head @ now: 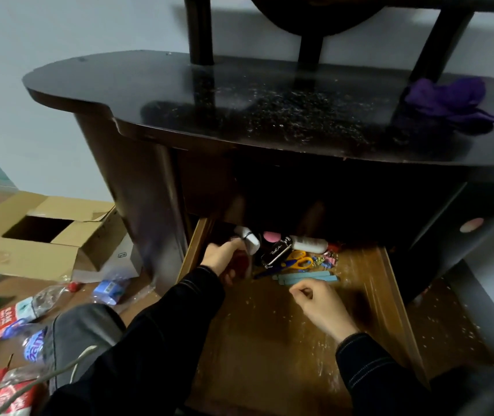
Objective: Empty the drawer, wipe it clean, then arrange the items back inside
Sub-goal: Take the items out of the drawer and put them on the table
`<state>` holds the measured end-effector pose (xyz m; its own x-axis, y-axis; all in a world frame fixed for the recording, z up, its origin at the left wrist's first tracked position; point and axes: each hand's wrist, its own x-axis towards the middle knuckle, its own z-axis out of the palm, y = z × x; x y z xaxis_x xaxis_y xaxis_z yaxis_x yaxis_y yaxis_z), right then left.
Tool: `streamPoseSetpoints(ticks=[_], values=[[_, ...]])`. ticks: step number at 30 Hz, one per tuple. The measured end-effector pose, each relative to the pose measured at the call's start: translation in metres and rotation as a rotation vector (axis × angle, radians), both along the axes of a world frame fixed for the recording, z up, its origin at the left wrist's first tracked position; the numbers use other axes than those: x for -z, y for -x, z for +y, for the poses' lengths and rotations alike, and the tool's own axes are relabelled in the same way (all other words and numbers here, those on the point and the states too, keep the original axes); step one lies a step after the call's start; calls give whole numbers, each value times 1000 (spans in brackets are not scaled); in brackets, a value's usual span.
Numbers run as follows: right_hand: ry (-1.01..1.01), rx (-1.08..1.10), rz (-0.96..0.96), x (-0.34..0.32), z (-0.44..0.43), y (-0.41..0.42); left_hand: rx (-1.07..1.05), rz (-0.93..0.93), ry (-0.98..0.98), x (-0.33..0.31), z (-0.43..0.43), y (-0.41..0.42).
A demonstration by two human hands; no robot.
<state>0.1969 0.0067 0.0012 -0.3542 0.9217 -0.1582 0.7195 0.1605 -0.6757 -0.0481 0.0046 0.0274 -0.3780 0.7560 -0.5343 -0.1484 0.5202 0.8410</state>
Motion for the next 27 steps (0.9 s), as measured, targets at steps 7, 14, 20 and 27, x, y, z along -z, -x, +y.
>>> streamPoseSetpoints(ticks=[7, 14, 20, 27], values=[[28, 30, 140, -10, 6, 25, -78, -470, -17, -22, -34, -6], [-76, 27, 7, -14, 61, 124, -177, -558, -14, -22, -34, -7], [-27, 41, -128, 11, 85, 169, -227, -568, 6, -20, -31, 2], [61, 119, -4, 16, 88, 178, -196, -467, 3, -17, -28, 0]])
